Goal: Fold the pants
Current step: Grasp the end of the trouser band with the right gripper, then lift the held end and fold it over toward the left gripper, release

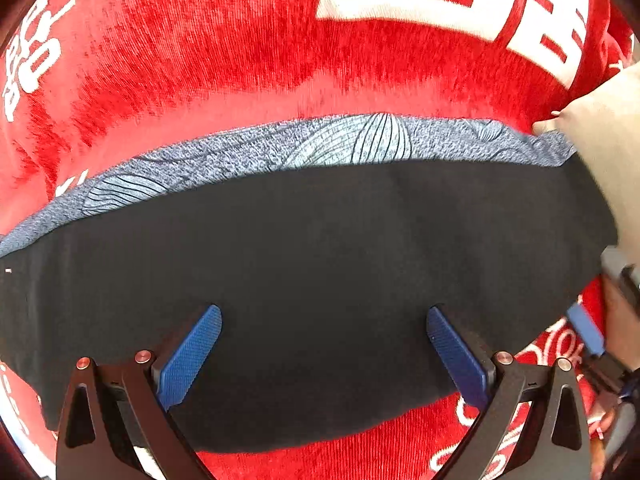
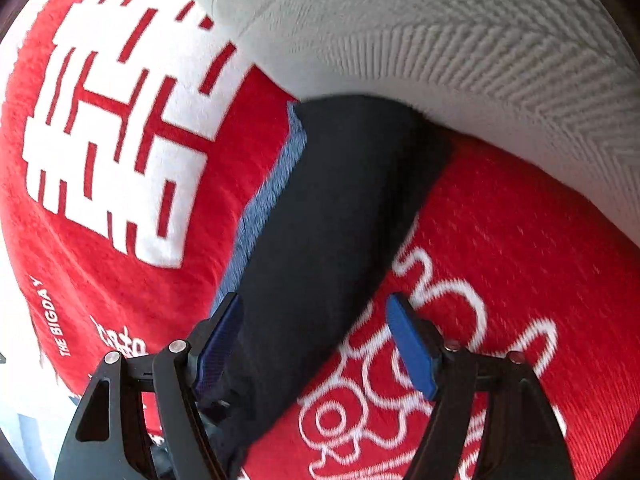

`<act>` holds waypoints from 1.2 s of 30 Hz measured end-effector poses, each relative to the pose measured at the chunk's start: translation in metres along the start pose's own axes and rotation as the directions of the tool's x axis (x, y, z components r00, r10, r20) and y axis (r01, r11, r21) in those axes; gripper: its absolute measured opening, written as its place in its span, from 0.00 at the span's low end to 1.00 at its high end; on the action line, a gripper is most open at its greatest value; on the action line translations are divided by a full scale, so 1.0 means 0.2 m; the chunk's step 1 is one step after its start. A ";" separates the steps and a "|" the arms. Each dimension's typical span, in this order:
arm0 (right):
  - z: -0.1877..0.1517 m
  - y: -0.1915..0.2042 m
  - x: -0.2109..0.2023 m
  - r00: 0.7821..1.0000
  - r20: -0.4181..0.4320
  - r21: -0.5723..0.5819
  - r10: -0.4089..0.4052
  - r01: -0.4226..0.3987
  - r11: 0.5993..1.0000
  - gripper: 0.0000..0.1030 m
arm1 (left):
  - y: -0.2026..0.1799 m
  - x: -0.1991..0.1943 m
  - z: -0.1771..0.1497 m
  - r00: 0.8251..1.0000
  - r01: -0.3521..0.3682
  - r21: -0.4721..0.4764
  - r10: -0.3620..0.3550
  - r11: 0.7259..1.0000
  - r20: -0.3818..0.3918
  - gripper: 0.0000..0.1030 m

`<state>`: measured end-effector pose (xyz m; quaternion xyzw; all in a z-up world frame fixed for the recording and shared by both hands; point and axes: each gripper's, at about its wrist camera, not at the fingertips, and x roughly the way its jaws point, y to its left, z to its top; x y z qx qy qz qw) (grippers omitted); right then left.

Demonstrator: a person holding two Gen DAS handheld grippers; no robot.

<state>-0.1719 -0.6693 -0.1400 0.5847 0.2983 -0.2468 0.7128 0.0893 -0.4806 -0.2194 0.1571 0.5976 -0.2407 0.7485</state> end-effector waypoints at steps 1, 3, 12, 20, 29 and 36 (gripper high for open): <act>0.01 0.00 0.01 1.000 0.018 -0.002 0.012 -0.012 1.000 0.75 | 0.00 0.00 0.00 1.000 -0.001 0.004 0.001 1.000 0.013 1.00; 0.02 0.00 0.02 0.999 0.042 -0.018 0.025 -0.024 1.000 0.75 | 0.00 0.00 -0.01 1.000 0.001 0.016 -0.002 1.000 0.027 1.00; 0.08 0.11 0.14 0.996 0.048 -0.103 -0.073 0.078 0.992 0.42 | -0.06 0.01 -0.03 0.999 -0.003 0.032 0.002 0.999 0.035 1.00; 0.09 0.25 0.08 0.985 0.041 -0.265 -0.170 0.174 0.948 0.16 | -0.14 -0.17 0.09 0.996 0.068 0.056 -0.071 0.996 0.059 0.59; -0.04 0.56 0.00 0.980 0.087 -0.541 -0.181 0.199 0.817 0.13 | -0.28 -0.06 0.01 0.984 0.030 0.124 -0.051 0.992 0.171 0.59; -0.13 0.75 -0.02 0.974 0.107 -0.635 -0.199 0.221 0.741 0.13 | -0.18 -0.12 0.06 0.985 0.116 0.109 -0.129 0.987 0.112 0.59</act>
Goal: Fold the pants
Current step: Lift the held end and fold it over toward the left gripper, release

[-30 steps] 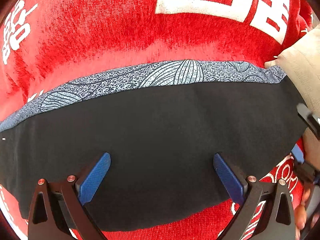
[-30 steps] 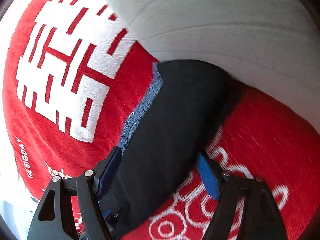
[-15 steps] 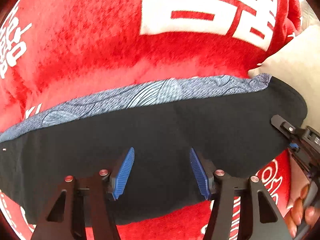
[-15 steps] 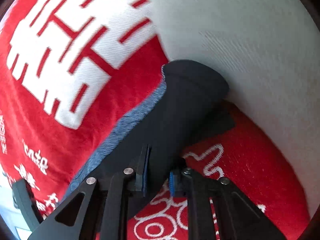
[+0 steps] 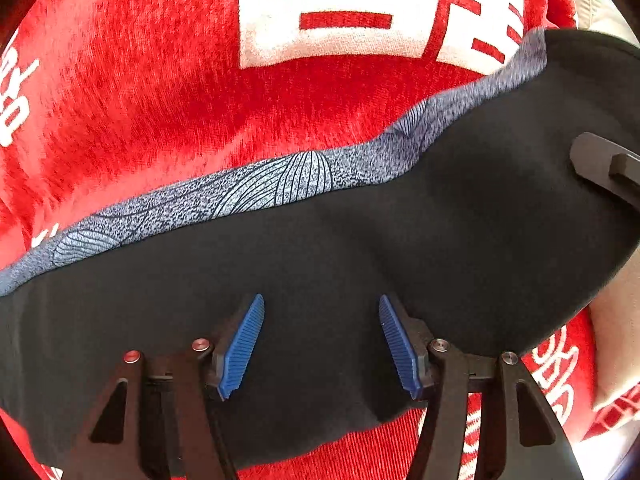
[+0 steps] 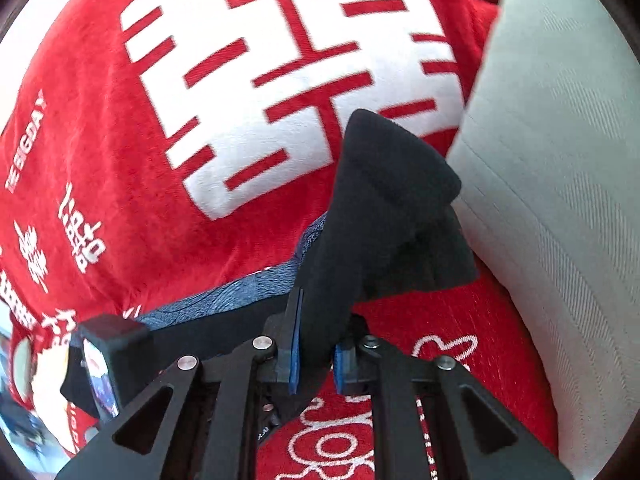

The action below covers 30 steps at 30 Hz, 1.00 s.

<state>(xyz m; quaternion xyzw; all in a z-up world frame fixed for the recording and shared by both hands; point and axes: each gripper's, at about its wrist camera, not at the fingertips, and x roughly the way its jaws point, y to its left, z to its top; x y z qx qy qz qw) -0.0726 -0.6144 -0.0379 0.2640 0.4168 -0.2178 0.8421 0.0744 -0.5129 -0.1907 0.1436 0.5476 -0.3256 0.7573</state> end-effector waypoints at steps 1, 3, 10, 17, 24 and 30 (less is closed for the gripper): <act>0.01 0.03 -0.01 1.000 0.003 -0.017 -0.002 0.002 1.000 0.13 | 0.03 -0.02 0.01 1.000 0.025 -0.023 -0.026 0.999 -0.014 0.59; 0.01 0.10 -0.04 1.000 0.011 -0.055 -0.003 0.003 0.998 0.13 | 0.10 -0.08 0.01 0.998 0.065 -0.064 -0.066 0.996 -0.024 0.59; -0.04 0.46 -0.12 1.000 0.029 -0.237 0.003 0.004 0.972 0.13 | 0.47 -0.34 -0.03 0.996 0.088 -0.102 -0.086 0.991 0.017 0.59; -0.22 0.93 -0.04 0.999 -0.023 -0.388 0.042 -0.048 0.920 0.13 | 0.96 -0.44 -0.23 1.000 -0.019 -0.198 0.017 0.980 -0.012 0.59; -0.51 1.31 0.30 0.991 -0.136 -0.478 -0.015 -0.053 0.877 0.13 | 1.44 -0.54 -0.50 0.990 -0.143 -0.320 0.131 0.937 -0.059 0.59; -0.79 1.50 0.46 0.979 -0.136 -0.616 -0.151 0.036 0.787 0.14 | 1.60 -0.55 -0.61 0.987 -0.161 -0.349 0.144 0.923 -0.074 0.59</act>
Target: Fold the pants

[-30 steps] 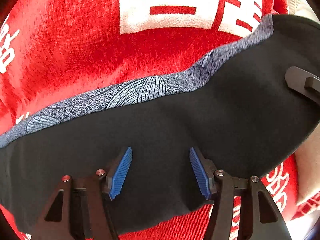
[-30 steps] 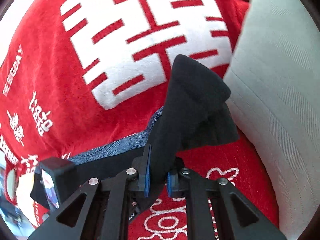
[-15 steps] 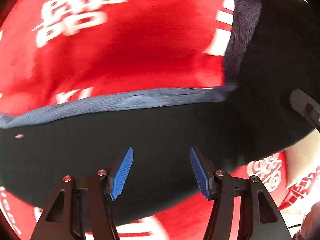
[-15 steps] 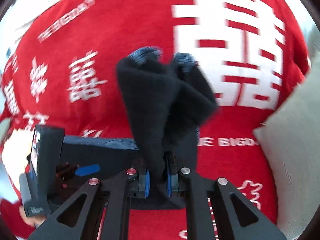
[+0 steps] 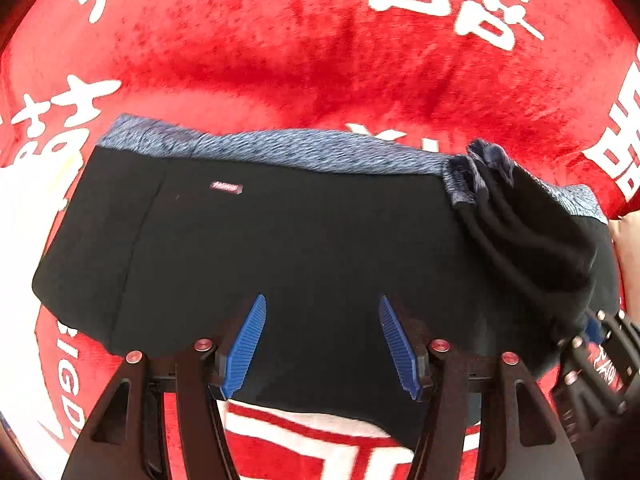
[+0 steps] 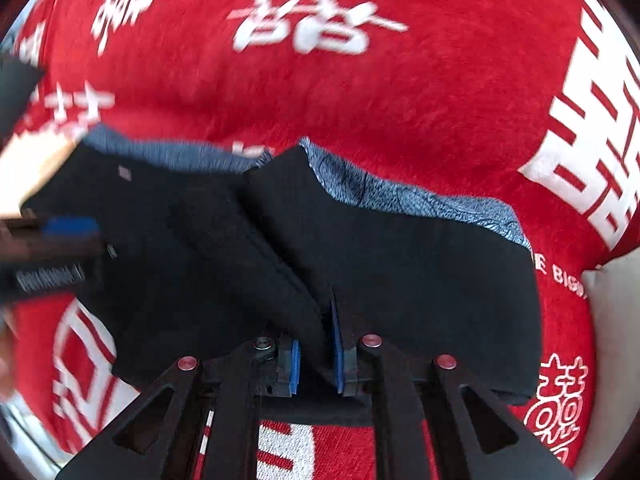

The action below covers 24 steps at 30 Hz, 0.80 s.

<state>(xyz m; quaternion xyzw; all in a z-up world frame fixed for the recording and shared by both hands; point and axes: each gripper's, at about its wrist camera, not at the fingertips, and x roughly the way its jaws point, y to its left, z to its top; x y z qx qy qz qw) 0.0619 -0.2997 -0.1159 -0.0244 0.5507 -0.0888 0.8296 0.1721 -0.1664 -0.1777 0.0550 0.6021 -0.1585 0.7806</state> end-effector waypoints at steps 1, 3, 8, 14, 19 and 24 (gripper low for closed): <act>-0.02 0.04 0.01 1.000 -0.005 -0.030 -0.026 0.026 0.999 0.15 | 0.01 0.00 -0.01 1.000 0.003 -0.003 -0.003 1.000 -0.002 0.59; -0.06 0.12 0.03 0.997 -0.010 -0.107 -0.082 0.081 0.991 0.18 | 0.02 0.01 -0.02 1.000 0.010 -0.005 -0.010 1.000 -0.008 0.67; -0.14 0.28 0.04 0.980 0.024 -0.277 -0.199 0.197 0.940 0.31 | -0.02 0.01 0.02 1.000 0.029 0.014 -0.030 0.999 0.007 0.77; -0.18 0.18 -0.13 0.999 -0.010 -0.208 -0.046 0.043 0.977 0.51 | -0.12 -0.11 0.07 0.996 0.088 0.081 -0.090 0.993 0.011 0.77; -0.22 -0.08 -0.27 0.997 -0.037 -0.018 0.061 -0.062 0.998 0.56 | -0.30 -0.16 0.11 0.981 0.194 0.152 -0.194 0.969 -0.012 0.77; -0.27 -0.33 -0.29 0.993 -0.077 0.147 0.088 -0.076 0.986 0.56 | -0.48 -0.11 0.13 0.961 0.276 0.183 -0.265 0.944 -0.083 0.77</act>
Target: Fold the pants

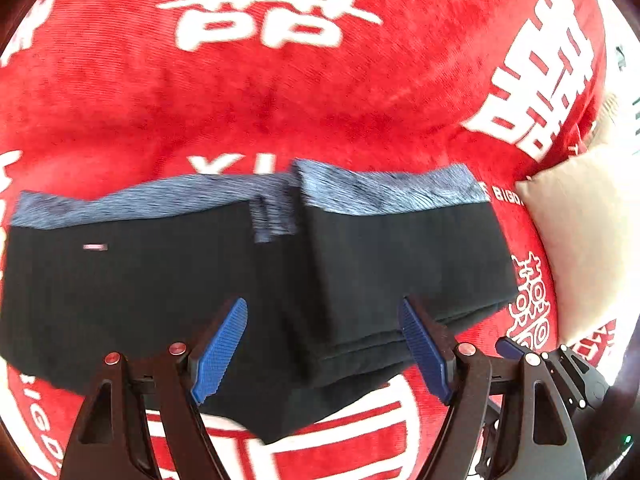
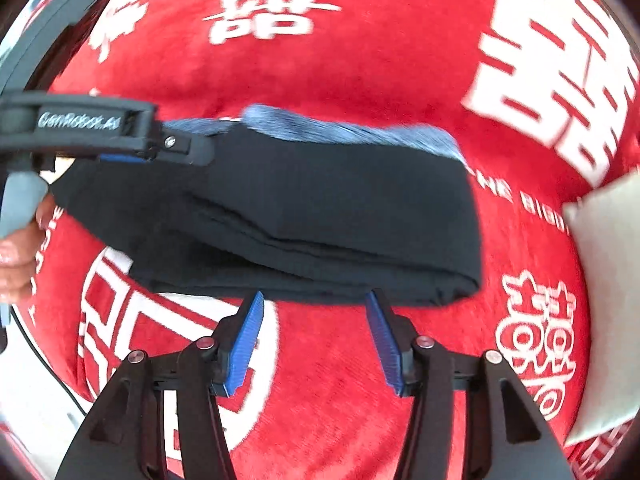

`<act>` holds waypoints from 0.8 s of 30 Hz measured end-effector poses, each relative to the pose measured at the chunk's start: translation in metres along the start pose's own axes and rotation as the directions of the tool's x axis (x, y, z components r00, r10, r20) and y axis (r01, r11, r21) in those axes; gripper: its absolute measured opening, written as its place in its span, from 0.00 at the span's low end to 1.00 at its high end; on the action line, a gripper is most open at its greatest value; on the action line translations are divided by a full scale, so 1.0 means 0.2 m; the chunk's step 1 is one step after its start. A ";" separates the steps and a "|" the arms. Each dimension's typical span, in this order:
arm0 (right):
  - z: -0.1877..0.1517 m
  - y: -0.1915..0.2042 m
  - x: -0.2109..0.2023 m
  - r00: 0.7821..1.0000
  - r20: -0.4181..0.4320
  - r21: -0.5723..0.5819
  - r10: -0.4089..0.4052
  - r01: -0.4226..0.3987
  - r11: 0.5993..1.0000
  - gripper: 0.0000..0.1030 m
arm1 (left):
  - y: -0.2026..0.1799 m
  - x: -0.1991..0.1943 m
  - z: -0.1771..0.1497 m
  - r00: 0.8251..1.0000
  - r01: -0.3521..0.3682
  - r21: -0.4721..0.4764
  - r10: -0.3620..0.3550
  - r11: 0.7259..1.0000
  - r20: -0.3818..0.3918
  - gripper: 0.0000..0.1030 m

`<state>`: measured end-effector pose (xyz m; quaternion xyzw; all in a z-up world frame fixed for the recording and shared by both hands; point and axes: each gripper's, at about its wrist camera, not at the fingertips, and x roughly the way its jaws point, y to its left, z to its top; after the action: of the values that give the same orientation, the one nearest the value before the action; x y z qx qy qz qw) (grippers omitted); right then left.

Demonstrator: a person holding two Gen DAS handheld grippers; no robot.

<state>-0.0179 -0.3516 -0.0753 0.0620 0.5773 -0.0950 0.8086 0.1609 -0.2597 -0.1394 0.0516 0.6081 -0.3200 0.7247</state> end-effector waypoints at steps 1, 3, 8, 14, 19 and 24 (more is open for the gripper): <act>0.00 -0.03 0.01 1.000 -0.006 0.020 0.002 -0.001 1.000 0.56 | -0.01 0.02 0.00 1.000 -0.001 0.003 0.001 1.000 -0.006 0.77; -0.01 -0.09 0.02 1.000 -0.019 0.058 0.005 -0.004 0.998 0.56 | -0.03 0.05 0.02 1.000 0.004 0.002 -0.004 1.000 -0.021 0.77; -0.03 -0.17 0.05 0.998 -0.043 0.134 0.046 -0.040 0.990 0.53 | -0.03 0.12 0.04 0.997 0.022 -0.018 -0.023 1.000 -0.074 0.47; -0.03 -0.22 0.06 0.996 -0.043 0.186 0.083 -0.073 0.980 0.38 | -0.05 0.13 0.03 0.993 0.035 0.002 -0.035 0.999 -0.112 0.07; -0.03 -0.29 0.02 0.993 -0.038 0.241 0.115 -0.102 0.965 0.34 | -0.09 0.00 -0.04 0.998 -0.010 0.080 0.015 0.997 -0.064 0.06; -0.02 -0.36 0.01 0.988 -0.028 0.282 0.150 -0.136 0.950 0.34 | 0.02 0.12 -0.17 0.991 -0.034 0.023 0.036 0.999 -0.127 0.06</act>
<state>-0.0379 -0.4219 -0.0769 0.2195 0.5720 -0.1149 0.7819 0.1347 -0.2510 -0.1717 0.0901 0.6487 -0.3096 0.6893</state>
